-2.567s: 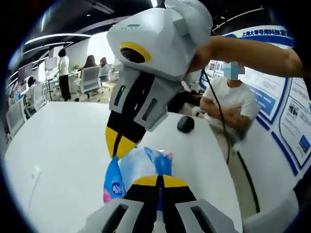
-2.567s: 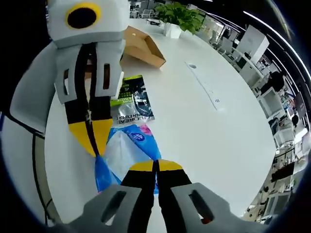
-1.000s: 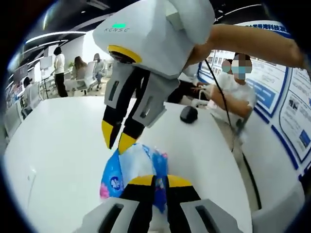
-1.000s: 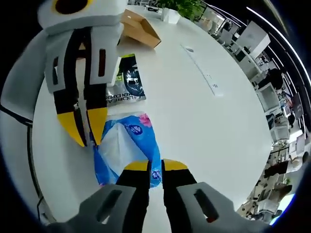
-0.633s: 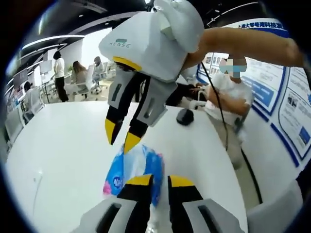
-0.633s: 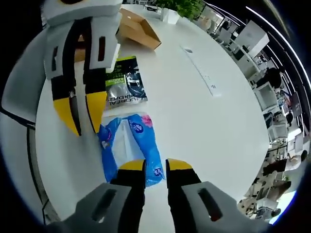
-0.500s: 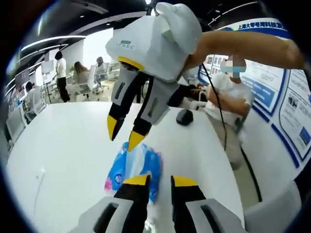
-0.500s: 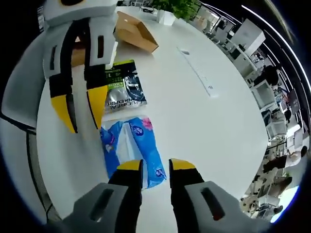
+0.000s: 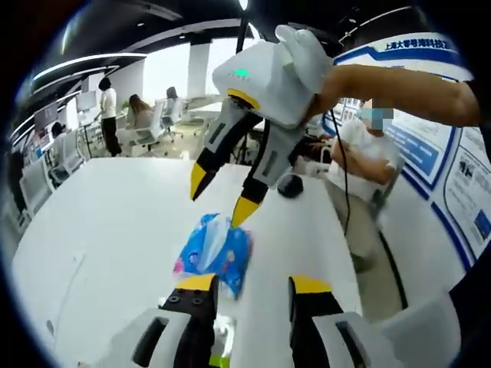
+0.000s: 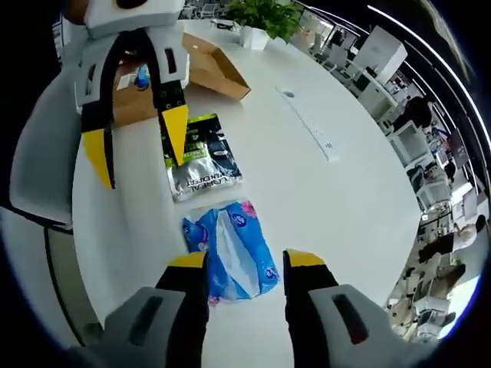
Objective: Operate the shoe box by opening the lid, removing the specified soft item, and placing it in the target area until the item is outside and the box remains undamaged.
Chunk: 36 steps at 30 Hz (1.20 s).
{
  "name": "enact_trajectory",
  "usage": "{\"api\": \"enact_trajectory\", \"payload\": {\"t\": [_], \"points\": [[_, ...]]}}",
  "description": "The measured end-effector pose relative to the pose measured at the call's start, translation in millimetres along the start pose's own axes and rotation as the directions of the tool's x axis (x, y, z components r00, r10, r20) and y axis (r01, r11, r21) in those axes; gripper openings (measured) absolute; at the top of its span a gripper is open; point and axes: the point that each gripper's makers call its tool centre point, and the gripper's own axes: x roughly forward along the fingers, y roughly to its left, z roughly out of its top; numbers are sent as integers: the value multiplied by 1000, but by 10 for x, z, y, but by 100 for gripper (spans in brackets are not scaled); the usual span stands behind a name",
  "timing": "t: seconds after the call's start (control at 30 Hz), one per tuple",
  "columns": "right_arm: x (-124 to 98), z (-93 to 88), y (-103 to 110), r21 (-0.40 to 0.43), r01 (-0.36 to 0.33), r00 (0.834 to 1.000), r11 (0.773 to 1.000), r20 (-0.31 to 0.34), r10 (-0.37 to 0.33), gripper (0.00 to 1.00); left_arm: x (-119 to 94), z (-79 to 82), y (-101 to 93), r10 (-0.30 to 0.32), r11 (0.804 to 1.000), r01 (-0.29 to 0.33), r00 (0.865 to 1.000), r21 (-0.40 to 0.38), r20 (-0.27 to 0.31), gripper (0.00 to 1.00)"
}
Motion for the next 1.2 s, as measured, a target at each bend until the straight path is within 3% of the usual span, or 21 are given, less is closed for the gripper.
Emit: {"api": "enact_trajectory", "payload": {"t": [0.2,0.5,0.97,1.03,1.2], "points": [[-62,50,131,37,19,1000,999,13,-20,44,-178,-71,-85,27,999,-27,1000,26,-5,39],[-120,181,369,92,23,999,996,36,-26,51,-462,-160,-115,75,997,-74,997,-27,30,48],[-157,559,638,171,30,994,985,100,-48,57,-1102,-411,-120,154,987,-151,986,-48,67,59],[-156,529,582,180,45,994,983,90,-62,57,-1191,-461,-91,170,985,-167,983,-52,71,60],[-154,639,669,190,43,993,981,101,-63,57,-1405,-562,-72,192,981,-188,978,-54,79,62]]}}
